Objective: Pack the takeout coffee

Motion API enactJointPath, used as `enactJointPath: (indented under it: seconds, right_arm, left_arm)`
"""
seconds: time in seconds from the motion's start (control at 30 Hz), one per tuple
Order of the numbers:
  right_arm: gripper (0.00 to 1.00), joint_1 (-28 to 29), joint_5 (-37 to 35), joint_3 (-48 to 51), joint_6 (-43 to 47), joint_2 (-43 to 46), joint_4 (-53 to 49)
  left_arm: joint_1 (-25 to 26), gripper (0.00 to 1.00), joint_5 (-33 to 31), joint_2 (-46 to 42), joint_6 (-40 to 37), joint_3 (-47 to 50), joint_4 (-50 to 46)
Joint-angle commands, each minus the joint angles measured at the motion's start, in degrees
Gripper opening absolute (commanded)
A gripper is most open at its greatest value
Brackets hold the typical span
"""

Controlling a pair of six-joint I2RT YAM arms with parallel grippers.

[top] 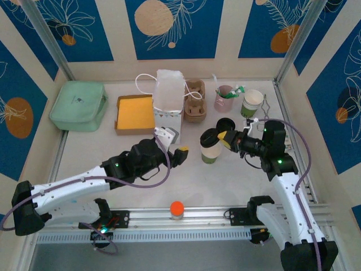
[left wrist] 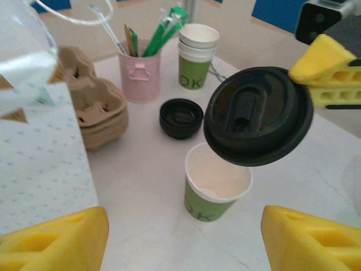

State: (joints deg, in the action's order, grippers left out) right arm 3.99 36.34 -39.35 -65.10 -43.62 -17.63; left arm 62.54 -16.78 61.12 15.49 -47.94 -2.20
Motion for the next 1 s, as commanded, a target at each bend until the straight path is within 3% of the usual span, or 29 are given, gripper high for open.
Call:
enactJointPath:
  seconds: [0.0, 0.37, 0.67, 0.97]
  right_arm:
    - [0.00, 0.16, 2.77, 3.13, 1.16, 0.46, 4.16]
    - [0.00, -1.74, 2.29, 10.48, 3.26, -1.03, 8.15]
    - [0.00, -7.10, 5.66, 14.13, 3.75, -1.05, 10.60]
    - [0.00, -7.15, 6.08, 15.67, 4.72, -3.38, 12.53]
  left_arm:
    - [-1.00, 0.71, 3.76, 0.62, 3.91, 0.98, 1.78]
    - [-1.94, 0.71, 3.86, 1.19, 5.26, 2.68, 3.60]
    - [-2.07, 0.71, 3.53, 1.98, 4.99, 2.86, 4.15]
    - [-2.16, 0.71, 3.22, 2.42, 4.05, 2.33, 3.87]
